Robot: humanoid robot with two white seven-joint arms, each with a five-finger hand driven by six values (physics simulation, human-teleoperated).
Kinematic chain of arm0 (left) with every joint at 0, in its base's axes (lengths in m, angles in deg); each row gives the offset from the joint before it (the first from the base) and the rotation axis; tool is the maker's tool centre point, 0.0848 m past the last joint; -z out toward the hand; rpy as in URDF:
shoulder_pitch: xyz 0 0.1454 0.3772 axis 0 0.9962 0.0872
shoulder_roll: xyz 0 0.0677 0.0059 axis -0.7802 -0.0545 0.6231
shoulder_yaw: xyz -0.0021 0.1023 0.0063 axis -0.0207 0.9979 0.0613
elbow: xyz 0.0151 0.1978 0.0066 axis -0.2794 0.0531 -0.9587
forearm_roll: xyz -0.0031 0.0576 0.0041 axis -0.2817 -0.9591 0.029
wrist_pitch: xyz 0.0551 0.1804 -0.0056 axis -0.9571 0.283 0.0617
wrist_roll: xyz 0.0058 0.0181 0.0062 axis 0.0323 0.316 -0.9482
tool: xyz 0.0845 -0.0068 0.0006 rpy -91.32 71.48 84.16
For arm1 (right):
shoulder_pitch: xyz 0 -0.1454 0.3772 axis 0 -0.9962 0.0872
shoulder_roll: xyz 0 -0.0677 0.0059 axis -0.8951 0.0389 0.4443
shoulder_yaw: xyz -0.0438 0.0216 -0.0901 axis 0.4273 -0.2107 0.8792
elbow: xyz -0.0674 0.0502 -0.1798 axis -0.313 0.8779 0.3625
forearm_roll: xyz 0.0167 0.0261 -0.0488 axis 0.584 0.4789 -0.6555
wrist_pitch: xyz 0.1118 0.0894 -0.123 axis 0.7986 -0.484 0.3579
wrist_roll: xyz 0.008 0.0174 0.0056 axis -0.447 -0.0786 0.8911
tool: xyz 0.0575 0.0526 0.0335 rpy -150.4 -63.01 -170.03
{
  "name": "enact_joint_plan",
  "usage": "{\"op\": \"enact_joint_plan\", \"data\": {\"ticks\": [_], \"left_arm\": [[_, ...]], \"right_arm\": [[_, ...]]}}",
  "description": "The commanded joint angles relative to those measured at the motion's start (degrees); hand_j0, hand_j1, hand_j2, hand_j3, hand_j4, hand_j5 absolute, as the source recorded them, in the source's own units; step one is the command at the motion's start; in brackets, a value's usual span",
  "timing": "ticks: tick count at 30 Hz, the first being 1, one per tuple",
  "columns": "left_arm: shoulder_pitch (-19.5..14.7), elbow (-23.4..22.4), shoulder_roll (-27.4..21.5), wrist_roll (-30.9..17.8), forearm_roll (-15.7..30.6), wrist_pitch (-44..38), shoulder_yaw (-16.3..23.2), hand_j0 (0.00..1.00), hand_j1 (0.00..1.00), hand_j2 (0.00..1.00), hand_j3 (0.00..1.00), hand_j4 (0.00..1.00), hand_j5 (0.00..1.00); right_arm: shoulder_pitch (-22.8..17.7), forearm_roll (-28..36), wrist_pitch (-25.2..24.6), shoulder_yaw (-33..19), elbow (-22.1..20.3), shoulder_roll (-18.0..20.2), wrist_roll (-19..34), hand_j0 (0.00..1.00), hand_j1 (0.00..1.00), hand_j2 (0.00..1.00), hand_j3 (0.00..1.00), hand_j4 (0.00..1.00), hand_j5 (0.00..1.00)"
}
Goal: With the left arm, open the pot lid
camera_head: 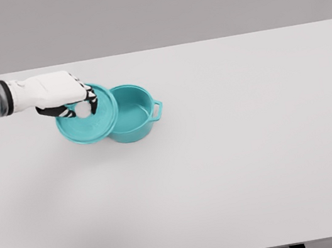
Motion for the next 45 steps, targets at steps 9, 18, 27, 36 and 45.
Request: {"op": "enact_joint_plan", "data": {"ticks": [9, 18, 27, 36, 45], "left_arm": [[2.8, 0.0, -2.6, 0.0, 0.2, 0.0, -2.4, 0.51, 0.51, 0.51, 0.51, 0.51, 0.51], [4.0, 0.0, -4.0, 0.0, 0.1, 0.7, -3.5, 0.51, 0.51, 0.51, 0.51, 0.51, 0.51], [5.6, 0.0, -5.5, 0.0, 0.1, 0.7, -4.3, 0.51, 0.51, 0.51, 0.51, 0.51, 0.51], [6.7, -0.1, -6.7, 0.0, 0.1, 0.7, -4.6, 0.51, 0.51, 0.51, 0.51, 0.51, 0.51], [7.9, -0.2, -7.8, 0.0, 0.0, 0.7, -4.7, 0.51, 0.51, 0.51, 0.51, 0.51, 0.51]], "right_arm": [[0.0, 0.0, 0.0, 0.0, 0.0, 0.0, 0.0, 1.00, 1.00, 1.00, 1.00, 1.00, 1.00], [0.0, 0.0, 0.0, 0.0, 0.0, 0.0, 0.0, 1.00, 1.00, 1.00, 1.00, 1.00, 1.00], [0.0, 0.0, 0.0, 0.0, 0.0, 0.0, 0.0, 1.00, 1.00, 1.00, 1.00, 1.00, 1.00], [0.0, 0.0, 0.0, 0.0, 0.0, 0.0, 0.0, 1.00, 1.00, 1.00, 1.00, 1.00, 1.00], [0.0, 0.0, 0.0, 0.0, 0.0, 0.0, 0.0, 1.00, 1.00, 1.00, 1.00, 1.00, 1.00]]}}
